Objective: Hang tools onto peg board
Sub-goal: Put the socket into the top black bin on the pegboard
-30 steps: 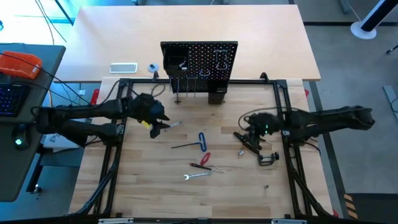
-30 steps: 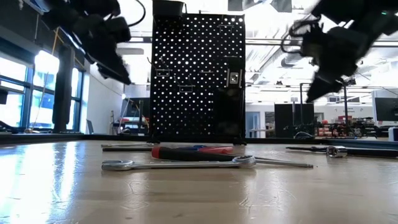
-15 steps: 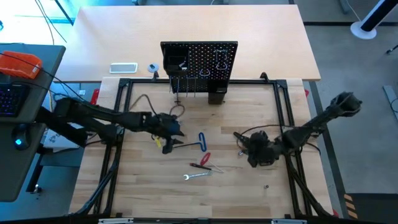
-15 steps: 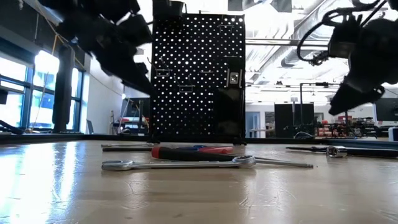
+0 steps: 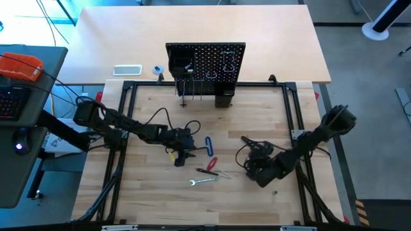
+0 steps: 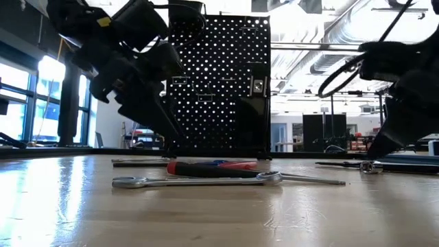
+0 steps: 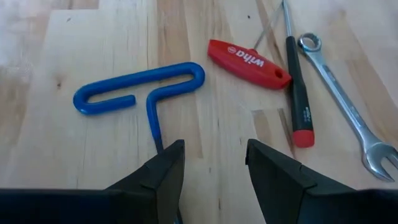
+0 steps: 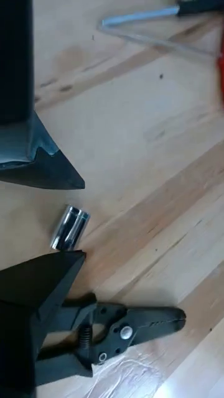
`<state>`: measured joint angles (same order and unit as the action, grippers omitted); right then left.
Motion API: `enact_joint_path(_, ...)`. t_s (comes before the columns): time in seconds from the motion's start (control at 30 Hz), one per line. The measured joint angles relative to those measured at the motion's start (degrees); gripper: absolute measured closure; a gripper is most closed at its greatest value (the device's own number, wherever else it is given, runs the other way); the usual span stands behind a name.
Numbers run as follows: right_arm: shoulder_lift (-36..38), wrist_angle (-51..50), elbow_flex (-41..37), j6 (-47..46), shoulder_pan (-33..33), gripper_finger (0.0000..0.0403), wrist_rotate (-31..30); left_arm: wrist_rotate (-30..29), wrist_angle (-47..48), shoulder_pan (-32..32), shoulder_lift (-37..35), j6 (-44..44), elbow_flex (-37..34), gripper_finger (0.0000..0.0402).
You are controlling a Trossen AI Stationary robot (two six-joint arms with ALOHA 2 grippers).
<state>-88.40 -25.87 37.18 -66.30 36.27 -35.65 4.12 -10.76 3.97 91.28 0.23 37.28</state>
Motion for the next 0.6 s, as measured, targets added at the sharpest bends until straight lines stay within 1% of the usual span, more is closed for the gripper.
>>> enact_joint_path(0.07, -1.9, -1.8, 0.8, -2.0, 0.0, 0.0237, -0.3, 0.0, -1.0, 0.0, 0.2, 0.0, 0.0, 0.0237)
enact_joint_path(0.27, -5.4, -1.7, 1.2, -6.9, 0.1, 0.0237, 0.6, 0.0, -2.3, 0.0, 0.2, 0.0, 0.0, 0.0237)
enact_joint_path(0.4, -6.0, 0.1, 1.0, -6.8, 0.7, 0.0237, -2.1, 0.0, -2.5, 0.0, 0.2, 0.4, 0.0, 0.0237)
enact_joint_path(0.53, -6.0, 0.5, 1.0, -6.8, 0.0, 0.0239, -2.4, 0.0, -3.0, 0.0, 0.2, 0.4, 0.0, 0.0237)
enact_joint_path(0.6, -6.0, 0.3, 1.0, -6.8, 0.0, 0.0246, -2.6, 0.0, -2.9, 0.0, 0.2, 0.4, 0.0, 0.0237)
